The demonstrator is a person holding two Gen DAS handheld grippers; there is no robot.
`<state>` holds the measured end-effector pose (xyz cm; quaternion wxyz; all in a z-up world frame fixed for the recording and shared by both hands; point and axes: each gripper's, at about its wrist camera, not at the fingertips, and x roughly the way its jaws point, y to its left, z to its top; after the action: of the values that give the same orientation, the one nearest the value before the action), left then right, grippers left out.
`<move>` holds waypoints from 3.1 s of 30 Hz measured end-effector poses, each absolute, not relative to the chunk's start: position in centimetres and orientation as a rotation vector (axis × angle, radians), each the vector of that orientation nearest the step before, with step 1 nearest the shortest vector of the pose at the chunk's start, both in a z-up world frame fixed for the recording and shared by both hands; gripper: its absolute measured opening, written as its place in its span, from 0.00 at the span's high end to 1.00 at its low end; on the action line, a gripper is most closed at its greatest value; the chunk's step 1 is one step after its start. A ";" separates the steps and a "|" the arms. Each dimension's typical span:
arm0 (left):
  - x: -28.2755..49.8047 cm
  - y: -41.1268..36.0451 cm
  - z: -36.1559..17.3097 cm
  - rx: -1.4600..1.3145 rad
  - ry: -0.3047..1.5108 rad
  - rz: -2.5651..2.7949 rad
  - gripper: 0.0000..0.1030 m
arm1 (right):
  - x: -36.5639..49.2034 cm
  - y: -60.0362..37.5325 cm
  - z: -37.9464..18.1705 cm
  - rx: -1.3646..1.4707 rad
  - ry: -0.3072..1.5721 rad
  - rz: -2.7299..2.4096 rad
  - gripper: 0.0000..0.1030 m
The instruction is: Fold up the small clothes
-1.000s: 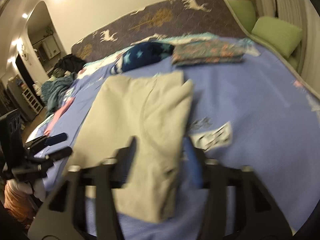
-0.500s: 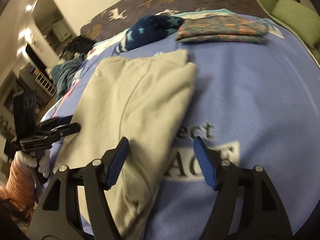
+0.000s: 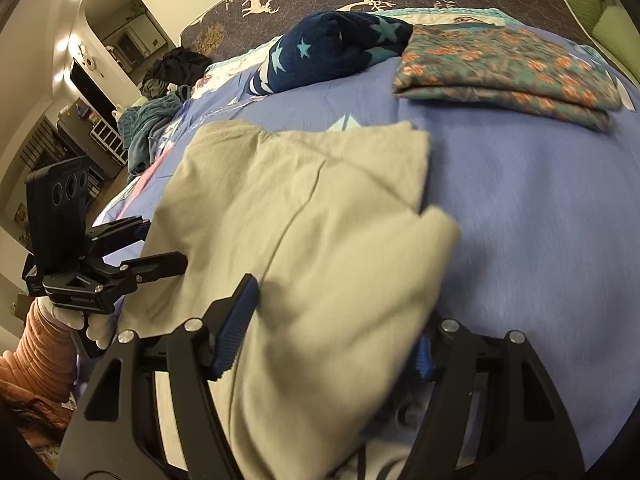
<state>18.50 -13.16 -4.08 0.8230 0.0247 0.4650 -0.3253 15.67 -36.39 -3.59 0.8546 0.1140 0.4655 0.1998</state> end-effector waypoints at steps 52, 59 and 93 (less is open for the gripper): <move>28.2 -34.2 19.9 0.400 0.396 -0.626 0.89 | 23.9 -51.8 20.1 0.049 0.346 -0.090 0.86; 38.3 -34.7 10.9 0.437 0.554 -0.390 0.63 | 35.0 -55.3 12.5 0.106 0.533 -0.257 0.50; 8.3 -12.7 10.0 0.131 0.482 -0.457 0.01 | -2.5 -38.1 12.4 0.267 0.442 -0.215 0.02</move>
<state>8.26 -12.71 9.97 0.9432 0.0643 0.2365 -0.2243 -2.53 -38.15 12.39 0.9612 0.1316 0.2182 -0.1061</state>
